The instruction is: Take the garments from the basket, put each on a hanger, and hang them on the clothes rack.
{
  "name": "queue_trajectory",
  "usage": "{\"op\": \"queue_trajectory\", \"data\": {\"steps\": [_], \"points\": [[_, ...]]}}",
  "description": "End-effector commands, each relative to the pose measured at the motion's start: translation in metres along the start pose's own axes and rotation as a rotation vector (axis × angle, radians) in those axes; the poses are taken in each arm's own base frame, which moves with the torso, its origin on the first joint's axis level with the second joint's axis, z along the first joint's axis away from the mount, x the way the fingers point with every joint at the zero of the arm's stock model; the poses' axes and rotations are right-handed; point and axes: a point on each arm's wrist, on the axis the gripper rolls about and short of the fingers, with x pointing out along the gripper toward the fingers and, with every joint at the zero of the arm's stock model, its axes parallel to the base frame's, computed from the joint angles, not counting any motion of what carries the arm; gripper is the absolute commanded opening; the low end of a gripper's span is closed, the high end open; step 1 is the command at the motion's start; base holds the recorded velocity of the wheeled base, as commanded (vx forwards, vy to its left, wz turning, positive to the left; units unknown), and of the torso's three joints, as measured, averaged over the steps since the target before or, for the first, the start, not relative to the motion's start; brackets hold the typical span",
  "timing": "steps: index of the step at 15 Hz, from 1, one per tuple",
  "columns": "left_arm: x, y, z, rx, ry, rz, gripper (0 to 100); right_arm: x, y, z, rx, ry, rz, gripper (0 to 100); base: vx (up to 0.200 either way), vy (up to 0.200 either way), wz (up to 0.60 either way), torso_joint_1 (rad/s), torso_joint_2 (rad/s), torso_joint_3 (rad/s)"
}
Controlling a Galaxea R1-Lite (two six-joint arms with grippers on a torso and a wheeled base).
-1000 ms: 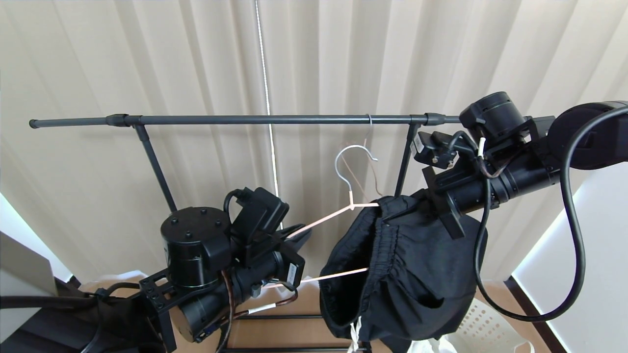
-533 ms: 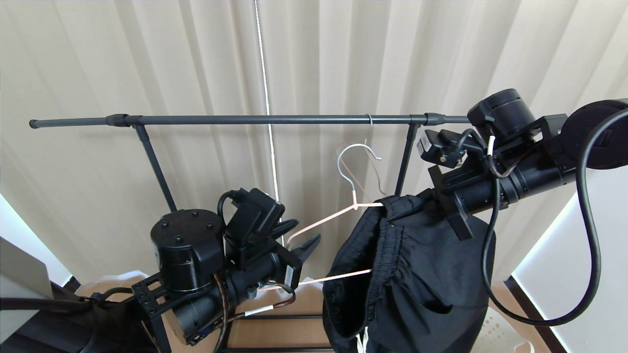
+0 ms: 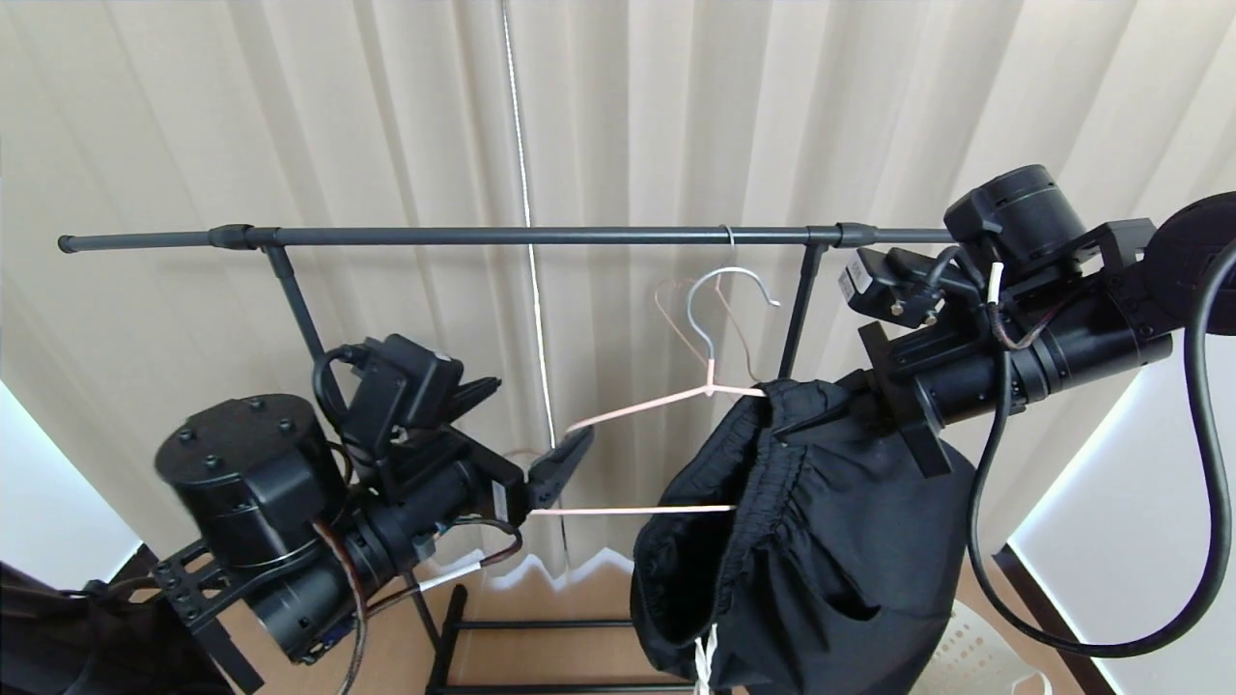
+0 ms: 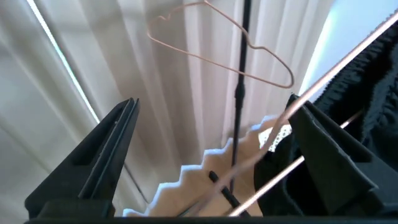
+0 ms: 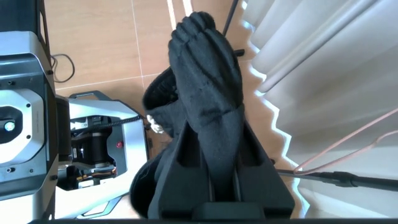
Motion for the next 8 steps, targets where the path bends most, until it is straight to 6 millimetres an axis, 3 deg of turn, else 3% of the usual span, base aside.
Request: {"op": "queue_trajectory", "data": {"steps": [1, 5, 8], "points": [[-0.023, 0.012, 0.014, -0.032, -0.046, 0.042, 100, -0.005, 0.002, 0.002, -0.003, -0.009, -0.011, 0, 0.000, 0.000, 0.00, 0.000, 0.00, 0.000], [-0.048, 0.008, 0.000, -0.041, 0.016, -0.028, 100, -0.006, 0.001, 0.005, 0.011, -0.017, -0.020, 0, 0.000, 0.000, 0.00, 0.000, 0.00, 0.000], [-0.051, -0.002, -0.011, -0.013, 0.065, -0.087, 100, -0.007, 0.004, 0.008, 0.024, -0.022, -0.020, 0, 0.000, 0.000, 0.00, 0.000, 0.00, 0.000]]}}
